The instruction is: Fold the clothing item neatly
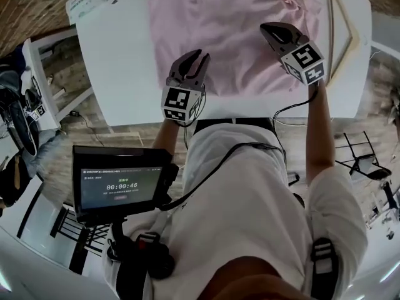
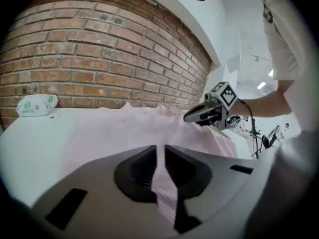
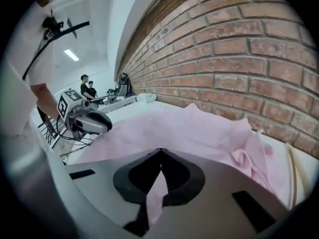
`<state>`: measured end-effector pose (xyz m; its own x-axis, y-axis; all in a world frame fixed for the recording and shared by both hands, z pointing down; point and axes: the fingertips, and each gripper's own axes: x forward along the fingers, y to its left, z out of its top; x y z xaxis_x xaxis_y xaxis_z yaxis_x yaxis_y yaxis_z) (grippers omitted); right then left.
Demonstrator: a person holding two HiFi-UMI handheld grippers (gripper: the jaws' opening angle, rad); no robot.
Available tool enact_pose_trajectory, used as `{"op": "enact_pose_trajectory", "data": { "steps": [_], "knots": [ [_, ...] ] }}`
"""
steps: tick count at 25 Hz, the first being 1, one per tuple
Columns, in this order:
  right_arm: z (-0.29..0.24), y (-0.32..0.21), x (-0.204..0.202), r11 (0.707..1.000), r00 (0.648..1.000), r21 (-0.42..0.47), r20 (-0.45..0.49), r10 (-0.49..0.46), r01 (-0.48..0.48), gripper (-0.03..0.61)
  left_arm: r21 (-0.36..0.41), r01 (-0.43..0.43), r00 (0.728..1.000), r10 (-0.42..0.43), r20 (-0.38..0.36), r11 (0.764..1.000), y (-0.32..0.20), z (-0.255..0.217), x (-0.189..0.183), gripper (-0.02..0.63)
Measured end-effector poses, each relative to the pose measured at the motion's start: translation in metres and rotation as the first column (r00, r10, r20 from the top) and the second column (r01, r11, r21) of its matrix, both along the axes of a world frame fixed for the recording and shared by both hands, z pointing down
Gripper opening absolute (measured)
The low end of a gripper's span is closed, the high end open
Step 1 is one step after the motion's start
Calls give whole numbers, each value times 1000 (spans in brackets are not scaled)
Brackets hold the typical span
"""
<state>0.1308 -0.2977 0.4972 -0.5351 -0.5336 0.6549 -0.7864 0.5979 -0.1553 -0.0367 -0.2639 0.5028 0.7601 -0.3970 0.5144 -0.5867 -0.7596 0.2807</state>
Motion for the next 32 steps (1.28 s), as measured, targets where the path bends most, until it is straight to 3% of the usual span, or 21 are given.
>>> {"op": "enact_pose_trajectory", "data": {
  "steps": [1, 5, 8, 12, 14, 18, 22, 25, 26, 29, 32],
  "knots": [
    [10, 6, 5, 999, 999, -21, -30, 31, -31, 6, -3, 3, 1000, -3, 21, 1000, -4, 6, -2, 6],
    [57, 14, 14, 995, 982, -70, -183, 51, -65, 5, -24, 12, 985, -7, 174, 1000, -14, 46, -15, 2],
    [63, 18, 21, 996, 976, -54, -209, 62, -75, 5, -50, -1, 969, 14, 248, 999, -10, 67, -13, 2],
    [21, 33, 34, 987, 982, 23, -98, 163, -162, 5, 33, 61, 981, -66, 184, 998, -27, 43, -29, 2],
    [-4, 72, 55, 972, 972, 38, -39, 233, -232, 5, 71, 69, 983, -80, 162, 995, -15, 21, -40, 2],
    [-22, 170, 107, 941, 939, 23, -60, 339, -338, 6, 44, 96, 983, -101, 153, 994, 34, -5, -65, 2],
    [-18, 227, 127, 924, 921, -2, -85, 381, -382, 6, 4, 226, 951, -222, 213, 974, 69, 5, -112, 2],
    [1, 254, 132, 936, 932, -12, -102, 348, -351, 6, -11, 326, 917, -314, 247, 945, 92, 18, -132, 2],
    [10, 263, 133, 945, 941, -20, -103, 322, -325, 19, -13, 346, 909, -331, 253, 938, 100, 21, -131, 2],
    [30, 274, 124, 967, 963, -39, -111, 246, -252, 151, 9, 348, 905, -338, 256, 938, 113, 27, -117, 12],
    [48, 266, 112, 961, 951, -49, -167, 262, -273, 209, 90, 269, 917, -283, 279, 959, 100, 27, -102, 107]
  ]
}}
